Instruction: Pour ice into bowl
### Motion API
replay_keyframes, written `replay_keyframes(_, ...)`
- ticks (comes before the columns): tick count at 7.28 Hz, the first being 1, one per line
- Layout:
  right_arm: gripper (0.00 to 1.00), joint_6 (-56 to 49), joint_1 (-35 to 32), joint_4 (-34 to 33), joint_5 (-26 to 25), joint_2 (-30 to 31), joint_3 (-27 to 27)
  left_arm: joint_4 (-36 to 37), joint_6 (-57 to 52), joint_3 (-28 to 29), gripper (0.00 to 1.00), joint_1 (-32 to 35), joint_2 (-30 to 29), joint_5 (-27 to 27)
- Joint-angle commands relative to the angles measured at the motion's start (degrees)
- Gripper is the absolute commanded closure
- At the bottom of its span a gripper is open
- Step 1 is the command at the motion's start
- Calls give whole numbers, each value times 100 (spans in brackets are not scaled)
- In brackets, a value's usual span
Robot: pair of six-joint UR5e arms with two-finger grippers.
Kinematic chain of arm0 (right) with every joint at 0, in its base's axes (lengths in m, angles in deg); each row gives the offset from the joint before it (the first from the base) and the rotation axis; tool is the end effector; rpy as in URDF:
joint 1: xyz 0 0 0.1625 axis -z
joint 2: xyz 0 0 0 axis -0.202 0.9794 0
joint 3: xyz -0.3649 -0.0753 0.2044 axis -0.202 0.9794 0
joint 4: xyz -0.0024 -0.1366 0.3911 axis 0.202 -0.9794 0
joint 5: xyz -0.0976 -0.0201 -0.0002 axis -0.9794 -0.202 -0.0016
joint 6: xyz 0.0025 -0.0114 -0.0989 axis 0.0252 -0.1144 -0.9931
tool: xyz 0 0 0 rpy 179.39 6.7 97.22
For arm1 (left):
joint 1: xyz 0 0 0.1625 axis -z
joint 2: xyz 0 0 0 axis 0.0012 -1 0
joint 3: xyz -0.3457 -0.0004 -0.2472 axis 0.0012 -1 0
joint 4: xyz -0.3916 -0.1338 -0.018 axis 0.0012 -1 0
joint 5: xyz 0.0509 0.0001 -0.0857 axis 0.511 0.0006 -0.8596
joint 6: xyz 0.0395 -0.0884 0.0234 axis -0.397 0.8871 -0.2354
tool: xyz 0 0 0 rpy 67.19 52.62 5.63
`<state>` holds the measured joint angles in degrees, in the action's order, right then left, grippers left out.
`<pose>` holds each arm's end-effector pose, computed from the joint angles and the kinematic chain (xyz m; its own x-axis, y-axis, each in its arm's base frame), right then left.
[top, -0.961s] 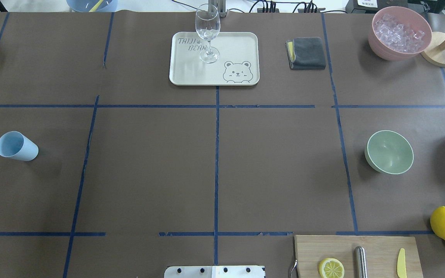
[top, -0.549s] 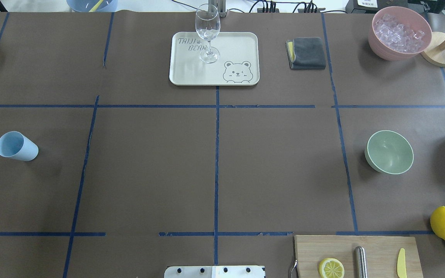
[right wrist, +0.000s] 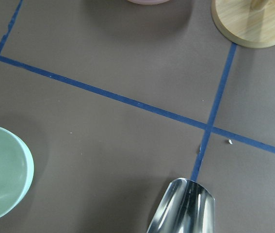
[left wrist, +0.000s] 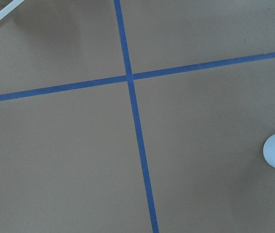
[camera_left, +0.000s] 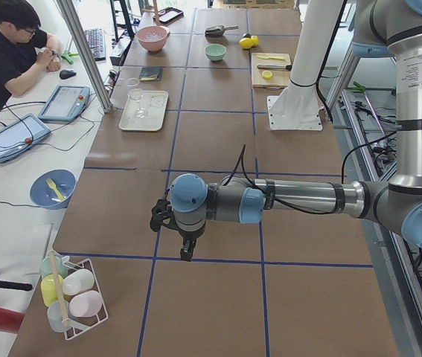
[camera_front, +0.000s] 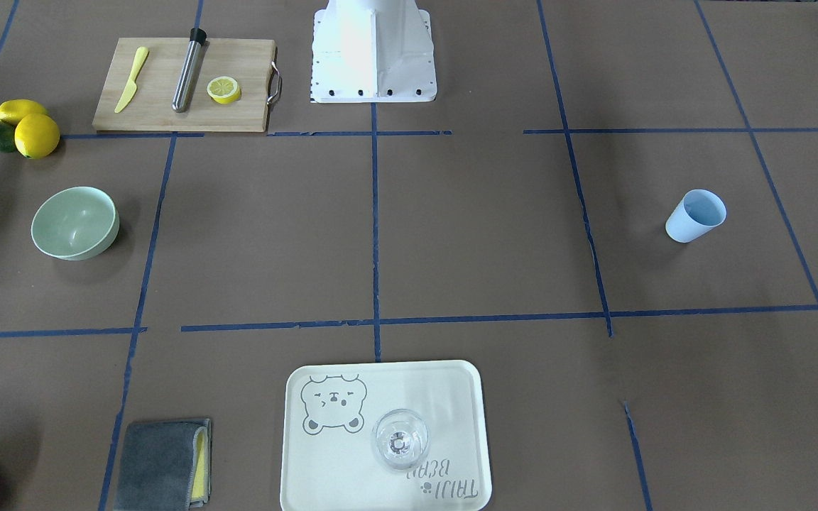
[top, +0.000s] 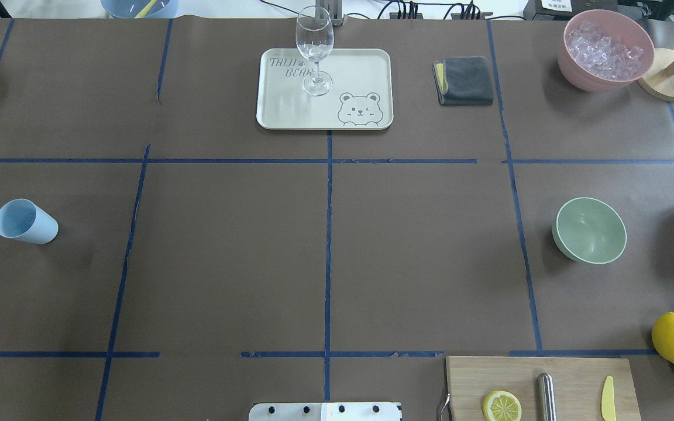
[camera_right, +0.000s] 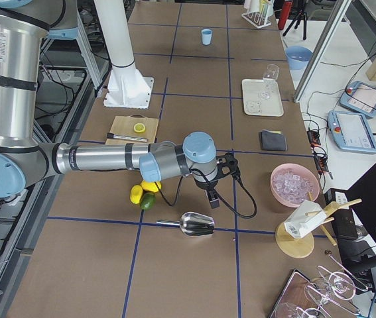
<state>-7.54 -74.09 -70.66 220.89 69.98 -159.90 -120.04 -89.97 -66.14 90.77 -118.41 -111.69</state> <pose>0.0267 -0.4461 0.5834 0.6492 -0.3453 0.6777 0.1058 0.9233 0.3691 -0.0634 -0.4421 0.6294 0.6513 0.1694 -0.7397 -0.0712 0.9841 0.1627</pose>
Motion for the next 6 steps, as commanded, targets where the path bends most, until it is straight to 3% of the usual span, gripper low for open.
replay_keyframes(1,0,643,966,889,-33,-125,124,-8,1,-6,0,-9,-4,-1)
replay_keyframes(3,1,1847,1794,1428,-68,-231,177,-9,1,-23,0,-9,-4,-1)
replay_keyframes(5,2,2500,2252,2505,-207,-284,807,-9,1,-23,0,-9,-4,-1)
replay_keyframes(6,2,3052,2577,3094,-574,-458,1150,-9,1,-23,0,-9,5,-1)
